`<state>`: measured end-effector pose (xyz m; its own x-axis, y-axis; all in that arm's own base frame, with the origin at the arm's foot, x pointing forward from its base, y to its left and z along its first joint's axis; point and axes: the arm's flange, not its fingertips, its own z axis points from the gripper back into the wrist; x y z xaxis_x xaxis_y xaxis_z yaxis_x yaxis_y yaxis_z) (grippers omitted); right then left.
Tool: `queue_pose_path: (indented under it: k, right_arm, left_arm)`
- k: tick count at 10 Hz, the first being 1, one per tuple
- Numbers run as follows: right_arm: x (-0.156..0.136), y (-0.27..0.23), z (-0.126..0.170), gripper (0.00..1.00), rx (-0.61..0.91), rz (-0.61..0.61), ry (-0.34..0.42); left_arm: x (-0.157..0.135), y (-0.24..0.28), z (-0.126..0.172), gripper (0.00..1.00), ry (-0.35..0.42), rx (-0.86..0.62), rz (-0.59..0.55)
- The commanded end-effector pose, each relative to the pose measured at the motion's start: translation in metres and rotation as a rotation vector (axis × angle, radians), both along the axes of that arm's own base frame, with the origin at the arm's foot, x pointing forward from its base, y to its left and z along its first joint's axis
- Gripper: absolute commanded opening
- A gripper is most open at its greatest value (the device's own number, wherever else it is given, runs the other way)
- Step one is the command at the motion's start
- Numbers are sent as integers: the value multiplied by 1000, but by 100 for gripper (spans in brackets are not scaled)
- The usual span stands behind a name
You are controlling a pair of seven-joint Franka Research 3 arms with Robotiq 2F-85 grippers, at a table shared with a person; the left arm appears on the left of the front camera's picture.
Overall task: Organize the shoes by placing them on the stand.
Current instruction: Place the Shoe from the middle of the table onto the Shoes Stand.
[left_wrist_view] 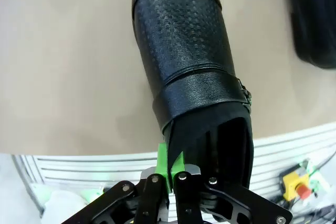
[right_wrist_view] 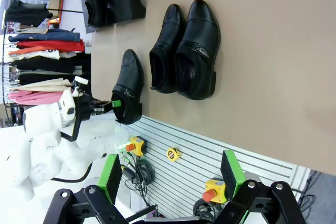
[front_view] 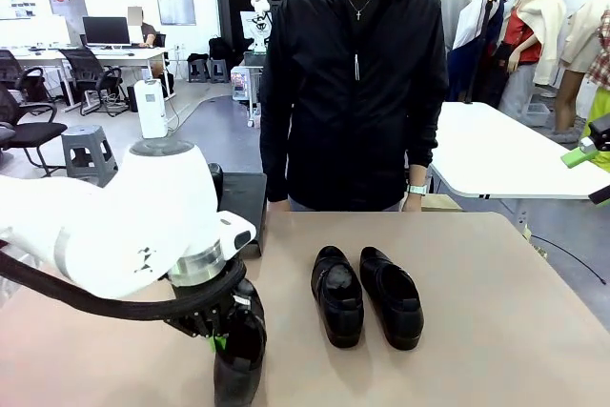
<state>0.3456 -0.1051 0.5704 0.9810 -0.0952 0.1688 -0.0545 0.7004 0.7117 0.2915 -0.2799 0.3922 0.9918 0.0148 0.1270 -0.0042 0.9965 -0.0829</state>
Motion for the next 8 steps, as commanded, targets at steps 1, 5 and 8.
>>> queue_pose_path:
  k: [1, 5, 8]
  right_arm:
    - [-1, -2, 1, 100, -9, 11, -5]
    - [-1, -2, 1, 100, -9, 11, -5]
    - [-1, -2, 1, 100, -9, 11, -5]
  left_arm:
    - [-29, 24, 46, 0, -32, -56, -195]
    - [-61, 69, 94, 0, -334, -156, -153]
    - [-44, 42, 148, 0, -338, -144, -127]
